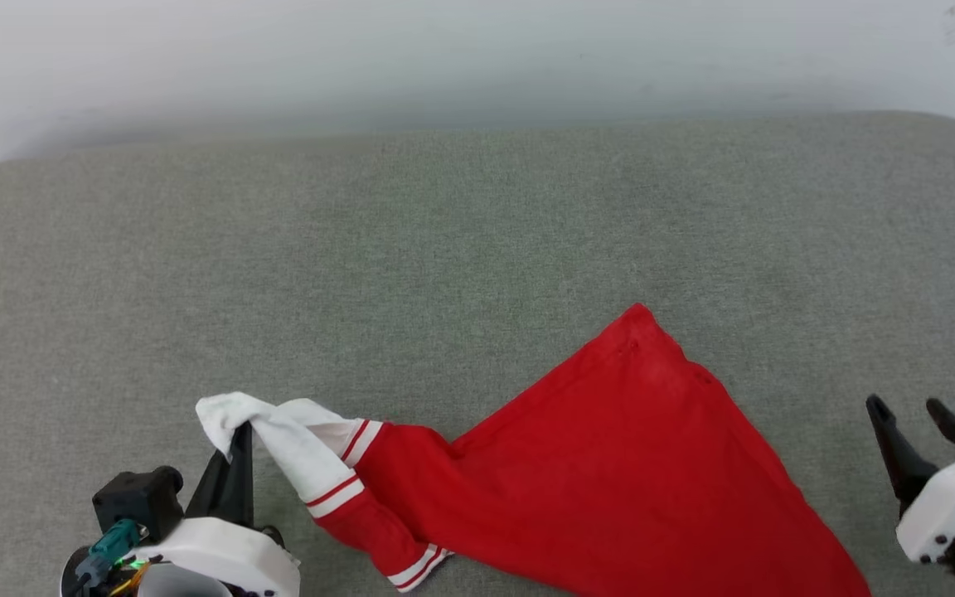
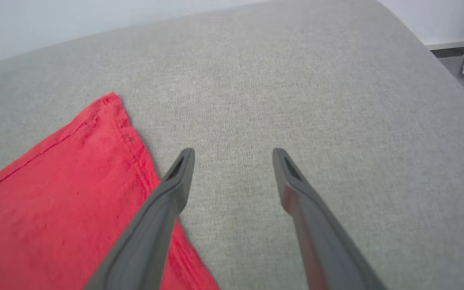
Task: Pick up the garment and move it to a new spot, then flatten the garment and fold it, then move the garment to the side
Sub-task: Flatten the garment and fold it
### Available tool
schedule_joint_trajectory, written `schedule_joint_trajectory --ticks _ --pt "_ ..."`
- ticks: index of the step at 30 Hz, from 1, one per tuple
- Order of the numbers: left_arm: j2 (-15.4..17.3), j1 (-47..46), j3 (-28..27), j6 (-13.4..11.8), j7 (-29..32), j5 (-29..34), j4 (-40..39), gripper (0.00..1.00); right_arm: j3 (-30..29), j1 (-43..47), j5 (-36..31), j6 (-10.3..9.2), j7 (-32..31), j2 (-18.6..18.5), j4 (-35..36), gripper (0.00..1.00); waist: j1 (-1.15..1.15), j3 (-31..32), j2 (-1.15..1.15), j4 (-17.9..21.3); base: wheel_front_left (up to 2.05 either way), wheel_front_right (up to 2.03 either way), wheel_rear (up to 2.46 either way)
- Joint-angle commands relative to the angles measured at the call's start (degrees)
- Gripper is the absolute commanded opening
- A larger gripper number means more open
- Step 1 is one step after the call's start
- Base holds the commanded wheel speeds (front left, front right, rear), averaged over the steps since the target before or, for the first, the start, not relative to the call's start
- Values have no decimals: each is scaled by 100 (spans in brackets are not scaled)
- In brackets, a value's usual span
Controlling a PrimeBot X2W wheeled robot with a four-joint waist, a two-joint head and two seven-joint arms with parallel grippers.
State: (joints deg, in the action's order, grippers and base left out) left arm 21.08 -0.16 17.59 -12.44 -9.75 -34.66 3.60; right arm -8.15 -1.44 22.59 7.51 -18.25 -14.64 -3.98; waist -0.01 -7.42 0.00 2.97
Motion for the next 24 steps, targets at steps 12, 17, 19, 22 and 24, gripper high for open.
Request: schedule_joint_trajectory --ticks 12,17,19,22,24 --pt "-110 -844 267 159 -49 248 -101 0 1313 -2129 710 -4 -1715 -633 -605 100 1 -941 0 -489 0 0 0" --pt "-230 -1168 416 285 -104 320 -8 0 1925 -2818 968 -4 -2964 -844 -686 100 1 -1266 0 -741 0 0 0" --pt "-281 -1293 473 330 -127 332 32 0 2152 -3039 1022 -5 -3201 -896 -735 100 1 -1378 0 -827 0 0 0" --pt "-346 -1433 519 372 -172 359 111 0 2444 -3258 1103 -4 -3391 -928 -943 100 1 -1491 0 -926 0 0 0" --pt "-394 -1501 544 399 -216 361 160 0 2625 -3358 1154 -4 -3516 -946 -1166 100 1 -1539 0 -979 0 0 0"
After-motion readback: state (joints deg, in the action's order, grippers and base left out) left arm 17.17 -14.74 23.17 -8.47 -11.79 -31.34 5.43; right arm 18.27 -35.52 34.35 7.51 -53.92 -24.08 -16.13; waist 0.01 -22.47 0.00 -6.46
